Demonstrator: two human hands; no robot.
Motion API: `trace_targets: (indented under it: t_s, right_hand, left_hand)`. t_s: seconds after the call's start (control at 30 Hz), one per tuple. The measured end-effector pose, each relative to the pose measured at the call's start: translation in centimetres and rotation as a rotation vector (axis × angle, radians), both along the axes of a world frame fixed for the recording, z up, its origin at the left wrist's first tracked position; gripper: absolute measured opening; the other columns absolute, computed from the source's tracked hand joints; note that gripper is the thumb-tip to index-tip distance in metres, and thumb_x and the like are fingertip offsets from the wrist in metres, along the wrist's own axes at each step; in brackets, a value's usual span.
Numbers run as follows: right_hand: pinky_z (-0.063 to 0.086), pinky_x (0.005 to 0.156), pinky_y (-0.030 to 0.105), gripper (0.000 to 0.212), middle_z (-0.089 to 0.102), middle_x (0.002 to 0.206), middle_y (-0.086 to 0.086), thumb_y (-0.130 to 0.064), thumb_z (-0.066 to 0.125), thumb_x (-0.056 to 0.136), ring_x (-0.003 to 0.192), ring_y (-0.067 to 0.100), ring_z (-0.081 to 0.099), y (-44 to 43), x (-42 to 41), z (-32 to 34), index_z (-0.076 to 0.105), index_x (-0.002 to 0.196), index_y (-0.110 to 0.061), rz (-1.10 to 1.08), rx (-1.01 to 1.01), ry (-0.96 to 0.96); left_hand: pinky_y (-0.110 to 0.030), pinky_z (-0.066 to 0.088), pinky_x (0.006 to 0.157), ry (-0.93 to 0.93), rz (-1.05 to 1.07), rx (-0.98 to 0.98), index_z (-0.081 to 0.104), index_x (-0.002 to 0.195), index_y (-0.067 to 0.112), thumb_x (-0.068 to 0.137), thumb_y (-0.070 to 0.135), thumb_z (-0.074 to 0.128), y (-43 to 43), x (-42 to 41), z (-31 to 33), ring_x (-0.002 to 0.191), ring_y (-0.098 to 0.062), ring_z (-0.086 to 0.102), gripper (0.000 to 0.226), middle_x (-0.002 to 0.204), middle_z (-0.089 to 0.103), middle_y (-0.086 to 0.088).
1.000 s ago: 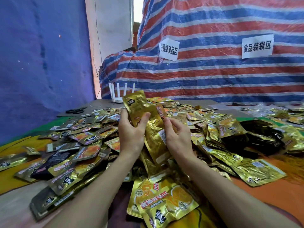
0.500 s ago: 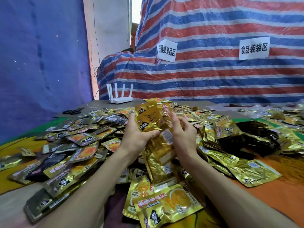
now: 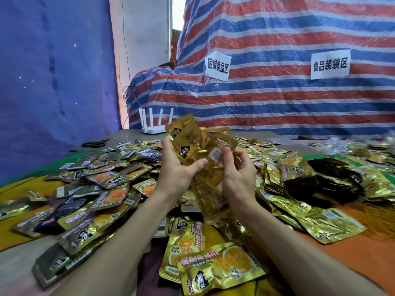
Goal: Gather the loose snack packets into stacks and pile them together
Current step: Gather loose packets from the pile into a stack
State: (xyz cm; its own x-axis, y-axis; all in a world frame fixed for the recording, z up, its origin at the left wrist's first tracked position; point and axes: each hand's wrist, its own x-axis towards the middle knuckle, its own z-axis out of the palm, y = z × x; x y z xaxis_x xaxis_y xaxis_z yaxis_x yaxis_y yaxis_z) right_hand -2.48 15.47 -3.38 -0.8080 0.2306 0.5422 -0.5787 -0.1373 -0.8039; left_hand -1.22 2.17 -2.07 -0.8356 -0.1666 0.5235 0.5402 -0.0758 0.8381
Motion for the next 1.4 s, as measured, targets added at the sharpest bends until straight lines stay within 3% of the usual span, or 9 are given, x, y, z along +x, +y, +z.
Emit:
trace_targets:
  t_s: [0.13, 0.2, 0.37, 0.57, 0.7, 0.83, 1.07, 1.3, 1.4]
  right_hand:
    - [0.041, 0.039, 0.025, 0.028, 0.052, 0.061, -0.003, -0.032, 0.047, 0.106, 0.044, 0.009, 0.048, 0.1, 0.0, -0.3, 0.052, 0.096, -0.006, -0.010, 0.090, -0.011]
    - [0.046, 0.050, 0.033, 0.030, 0.057, 0.067, -0.001, -0.033, 0.045, 0.107, 0.055, 0.014, 0.053, 0.0, 0.2, -0.2, 0.053, 0.097, -0.006, -0.021, 0.137, 0.022]
    - [0.051, 0.065, 0.031, 0.026, 0.063, 0.075, -0.009, -0.037, 0.042, 0.107, 0.069, 0.011, 0.061, 0.0, 0.2, -0.3, 0.055, 0.090, -0.024, -0.156, 0.273, 0.131]
    - [0.054, 0.073, 0.050, 0.033, 0.060, 0.078, -0.005, -0.038, 0.033, 0.109, 0.071, 0.014, 0.059, -0.5, 0.5, -1.2, 0.055, 0.097, -0.016, -0.118, 0.286, 0.021]
    - [0.055, 0.065, 0.037, 0.032, 0.061, 0.079, -0.019, -0.048, 0.032, 0.103, 0.070, 0.003, 0.058, -0.7, 0.9, -0.4, 0.050, 0.096, -0.023, -0.081, 0.237, 0.114]
    - [0.052, 0.065, 0.044, 0.033, 0.059, 0.076, -0.014, -0.054, 0.032, 0.098, 0.070, 0.008, 0.057, -0.6, 0.7, -0.7, 0.054, 0.093, -0.029, -0.098, 0.237, 0.111]
    - [0.053, 0.062, 0.028, 0.049, 0.063, 0.076, -0.008, -0.067, 0.041, 0.089, 0.069, 0.005, 0.061, -0.1, 0.3, -0.6, 0.058, 0.093, -0.021, -0.071, 0.084, 0.060]
    - [0.057, 0.066, 0.023, 0.049, 0.075, 0.086, -0.004, -0.055, 0.043, 0.096, 0.081, 0.012, 0.073, -0.3, 0.2, -1.0, 0.069, 0.098, -0.013, 0.112, 0.068, 0.028]
    - [0.062, 0.072, 0.029, 0.057, 0.078, 0.091, 0.007, -0.054, 0.045, 0.095, 0.087, 0.020, 0.076, -0.4, 0.3, -1.0, 0.072, 0.101, -0.005, 0.236, 0.058, -0.024]
  left_hand:
    - [-0.056, 0.057, 0.091, -0.074, -0.028, -0.048, 0.022, 0.145, 0.027, 0.081, -0.004, 0.078, 0.3, 0.0, -0.6, 0.129, -0.036, 0.054, 0.091, 0.142, 0.048, -0.019]
    - [-0.054, 0.053, 0.099, -0.017, 0.013, -0.092, 0.021, 0.147, 0.034, 0.079, 0.001, 0.081, 0.4, 0.2, -0.6, 0.132, -0.030, 0.052, 0.096, 0.146, 0.047, -0.014]
    - [-0.026, 0.059, 0.079, 0.078, -0.019, -0.076, 0.029, 0.134, 0.021, 0.072, -0.011, 0.071, 0.6, 0.4, -0.8, 0.103, -0.013, 0.070, 0.082, 0.115, 0.063, -0.010]
    - [-0.037, 0.059, 0.088, -0.031, -0.108, -0.113, 0.038, 0.128, 0.014, 0.066, -0.011, 0.066, 2.0, 1.0, -1.8, 0.110, -0.027, 0.067, 0.073, 0.117, 0.064, -0.018]
    - [-0.025, 0.057, 0.077, 0.114, -0.092, -0.147, 0.029, 0.134, 0.020, 0.071, -0.015, 0.063, 2.3, 1.4, -1.1, 0.098, -0.009, 0.068, 0.080, 0.110, 0.059, -0.011]
    - [-0.022, 0.056, 0.071, -0.024, -0.163, -0.181, 0.028, 0.140, 0.030, 0.079, -0.015, 0.063, 1.8, 1.4, -1.2, 0.087, 0.000, 0.067, 0.083, 0.111, 0.057, -0.012]
    - [-0.032, 0.061, 0.069, 0.028, -0.165, -0.165, 0.029, 0.144, 0.040, 0.075, -0.030, 0.062, 1.5, 1.4, -1.7, 0.100, -0.018, 0.071, 0.103, 0.118, 0.058, -0.012]
    - [-0.031, 0.061, 0.070, -0.271, -0.272, -0.189, 0.071, 0.096, 0.004, 0.078, -0.013, 0.070, 1.1, 1.7, -1.6, 0.083, -0.026, 0.072, 0.024, 0.088, 0.074, -0.011]
    - [-0.025, 0.058, 0.066, -0.224, -0.279, -0.242, 0.072, 0.095, 0.000, 0.080, -0.013, 0.068, 0.7, 1.8, -1.5, 0.075, -0.018, 0.072, 0.020, 0.082, 0.074, -0.008]
